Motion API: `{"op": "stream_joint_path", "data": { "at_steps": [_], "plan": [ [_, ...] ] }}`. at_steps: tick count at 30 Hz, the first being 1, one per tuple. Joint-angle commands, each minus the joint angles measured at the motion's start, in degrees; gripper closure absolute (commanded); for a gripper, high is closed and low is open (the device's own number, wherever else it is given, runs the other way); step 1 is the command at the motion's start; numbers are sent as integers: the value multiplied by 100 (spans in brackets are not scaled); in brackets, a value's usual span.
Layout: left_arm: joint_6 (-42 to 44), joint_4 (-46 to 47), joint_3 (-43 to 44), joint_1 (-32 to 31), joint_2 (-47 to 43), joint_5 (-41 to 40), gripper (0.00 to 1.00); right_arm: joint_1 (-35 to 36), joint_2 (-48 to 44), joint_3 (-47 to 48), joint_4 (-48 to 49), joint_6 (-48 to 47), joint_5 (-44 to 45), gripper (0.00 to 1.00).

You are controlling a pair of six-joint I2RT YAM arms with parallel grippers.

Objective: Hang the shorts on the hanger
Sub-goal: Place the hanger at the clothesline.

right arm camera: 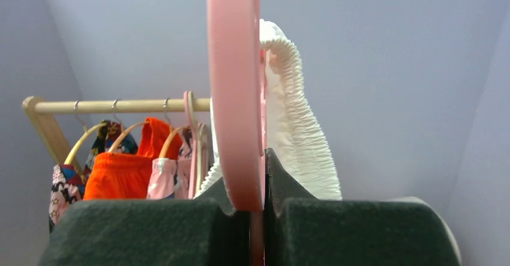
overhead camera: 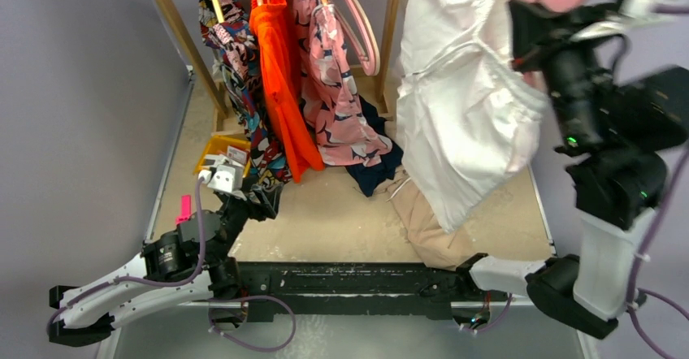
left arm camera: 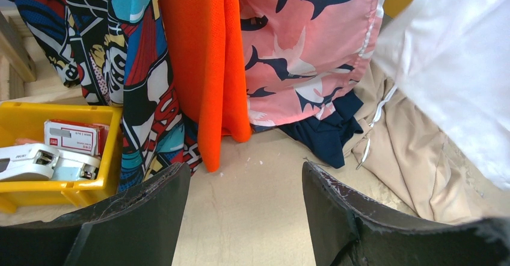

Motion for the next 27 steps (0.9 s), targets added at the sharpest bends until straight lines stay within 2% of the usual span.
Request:
{"op": "stream_joint_path", "data": {
  "at_steps": [1,9,17,21,27],
  "plan": [
    [55,110,171,10,-26,-37,33,3,-253,-1078,406,-266,378,100],
    [57,106,170,10,74,-56,33,6,-614,-2784,276,-175,792,100],
    [78,103,182,10,179,10,33,-8,-461,-2739,-156,-281,415,100],
    [81,98,197,10,213,96,33,-105,-292,-2621,-281,-203,-163,100],
    [71,113,188,10,157,210,33,-903,-70,-2583,-94,244,-1728,100]
  ]
}}
